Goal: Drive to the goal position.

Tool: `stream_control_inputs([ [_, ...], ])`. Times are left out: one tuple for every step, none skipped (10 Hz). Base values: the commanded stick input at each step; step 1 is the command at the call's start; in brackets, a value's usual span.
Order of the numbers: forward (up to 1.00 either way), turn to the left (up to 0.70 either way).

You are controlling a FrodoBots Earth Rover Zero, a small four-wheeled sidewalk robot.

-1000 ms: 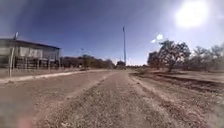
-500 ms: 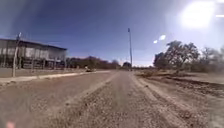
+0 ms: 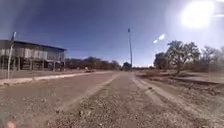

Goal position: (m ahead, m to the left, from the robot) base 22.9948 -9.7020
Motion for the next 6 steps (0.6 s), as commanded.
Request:
stream_control_inputs([
  [0.7,0.0],
  [0.7,0.0],
  [0.7,-0.08],
  [0.7,-0.35],
  [0.7,-0.35],
  [0.7,0.0],
])
